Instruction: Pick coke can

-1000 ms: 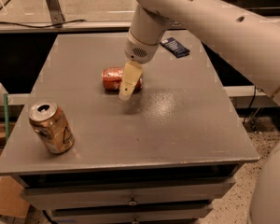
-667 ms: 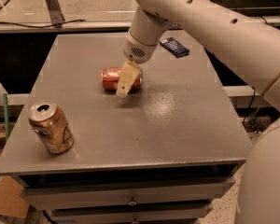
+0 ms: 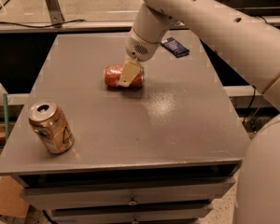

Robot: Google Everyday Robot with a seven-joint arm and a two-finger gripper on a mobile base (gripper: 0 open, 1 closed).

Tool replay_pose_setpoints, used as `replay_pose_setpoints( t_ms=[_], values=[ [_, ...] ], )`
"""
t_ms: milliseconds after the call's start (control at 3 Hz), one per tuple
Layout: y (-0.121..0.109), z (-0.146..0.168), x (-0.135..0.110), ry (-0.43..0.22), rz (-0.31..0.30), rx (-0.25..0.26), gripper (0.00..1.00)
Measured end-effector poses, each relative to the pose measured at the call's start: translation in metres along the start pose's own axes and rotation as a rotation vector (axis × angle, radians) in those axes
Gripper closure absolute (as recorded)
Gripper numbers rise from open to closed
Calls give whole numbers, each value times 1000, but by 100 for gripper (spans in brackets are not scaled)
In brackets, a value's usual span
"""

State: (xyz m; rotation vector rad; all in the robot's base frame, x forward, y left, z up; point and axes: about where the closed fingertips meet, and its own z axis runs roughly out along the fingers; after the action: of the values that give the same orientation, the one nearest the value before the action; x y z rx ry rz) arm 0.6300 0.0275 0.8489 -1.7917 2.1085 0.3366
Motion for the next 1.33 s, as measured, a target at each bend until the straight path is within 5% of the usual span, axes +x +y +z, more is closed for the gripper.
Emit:
replay_pose_setpoints(
  t_ms=[667, 1000, 1333],
  values=[
    [29, -16, 1, -15, -46, -57, 100],
    [39, -38, -16, -118, -45, -90, 100],
    [42, -82, -39, -297, -31, -119, 100]
  ],
)
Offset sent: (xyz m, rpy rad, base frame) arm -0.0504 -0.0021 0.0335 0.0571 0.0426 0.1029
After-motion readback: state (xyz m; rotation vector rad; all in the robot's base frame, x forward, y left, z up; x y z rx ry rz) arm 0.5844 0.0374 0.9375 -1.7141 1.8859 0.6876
